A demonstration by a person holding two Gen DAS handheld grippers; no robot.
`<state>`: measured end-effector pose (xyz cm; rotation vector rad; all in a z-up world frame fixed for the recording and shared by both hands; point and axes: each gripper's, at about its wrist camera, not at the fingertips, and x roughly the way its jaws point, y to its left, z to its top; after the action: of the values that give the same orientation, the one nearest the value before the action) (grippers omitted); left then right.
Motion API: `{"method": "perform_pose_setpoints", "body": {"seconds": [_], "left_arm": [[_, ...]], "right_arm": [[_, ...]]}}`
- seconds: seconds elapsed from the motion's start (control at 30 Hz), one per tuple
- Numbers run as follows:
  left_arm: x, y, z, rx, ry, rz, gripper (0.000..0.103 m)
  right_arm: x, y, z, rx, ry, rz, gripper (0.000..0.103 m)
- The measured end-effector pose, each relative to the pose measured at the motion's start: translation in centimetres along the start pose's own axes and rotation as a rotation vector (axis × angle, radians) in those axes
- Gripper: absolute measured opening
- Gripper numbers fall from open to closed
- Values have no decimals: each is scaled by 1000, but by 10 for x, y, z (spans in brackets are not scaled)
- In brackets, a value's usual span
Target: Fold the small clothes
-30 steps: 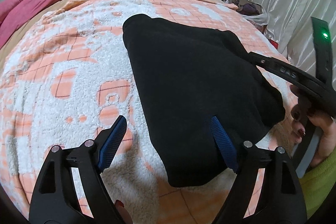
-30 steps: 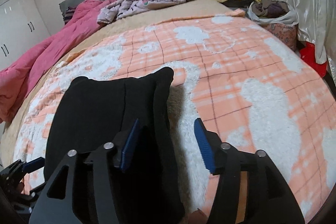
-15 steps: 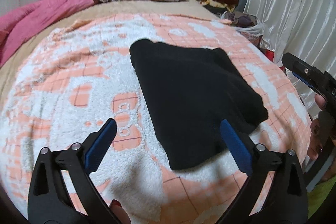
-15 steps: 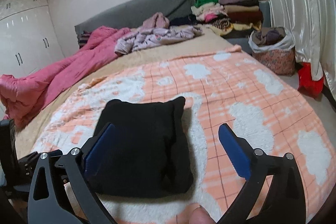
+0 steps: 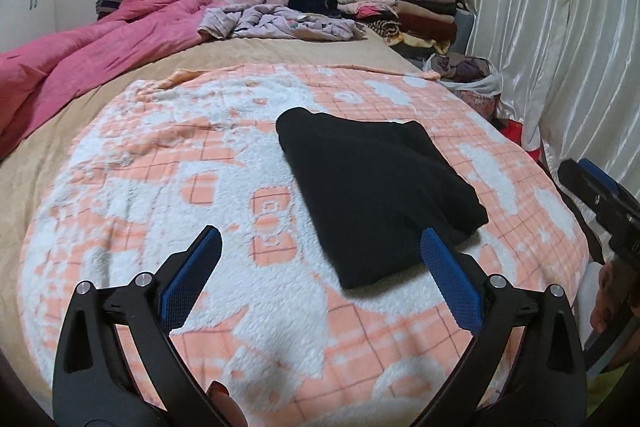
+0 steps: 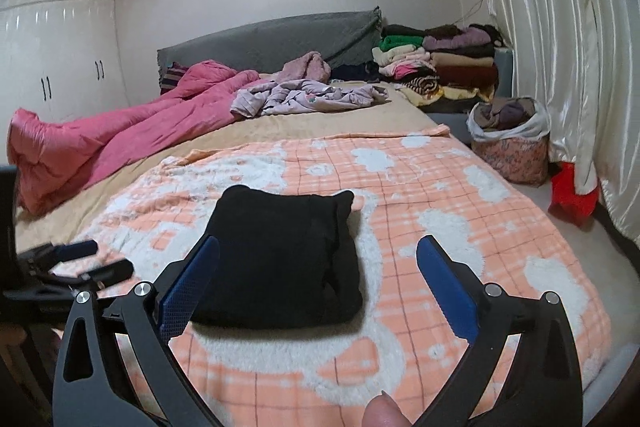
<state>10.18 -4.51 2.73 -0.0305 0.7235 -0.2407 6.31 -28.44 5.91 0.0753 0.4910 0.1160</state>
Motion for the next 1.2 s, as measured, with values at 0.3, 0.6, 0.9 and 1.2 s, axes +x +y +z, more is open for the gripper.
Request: {"method": "perform_pose_setpoints", "body": {"seconds": [0.3,0.6,0.9,1.2], "left_arm": [[-14,10,-36,-13,36,32,93],[-6,13,-66,-49,86,45,93],[-4,16,-68,-58,99,55,93],[-4,16,-68,-57,96,54,93]], "right_arm": [[-13,11,-43,18,73,-9,98],[7,10,-94,92,201,-47,98],[10,13,-98,72,203,-54,98],[8,16,-98,54,207,-37,98]]}}
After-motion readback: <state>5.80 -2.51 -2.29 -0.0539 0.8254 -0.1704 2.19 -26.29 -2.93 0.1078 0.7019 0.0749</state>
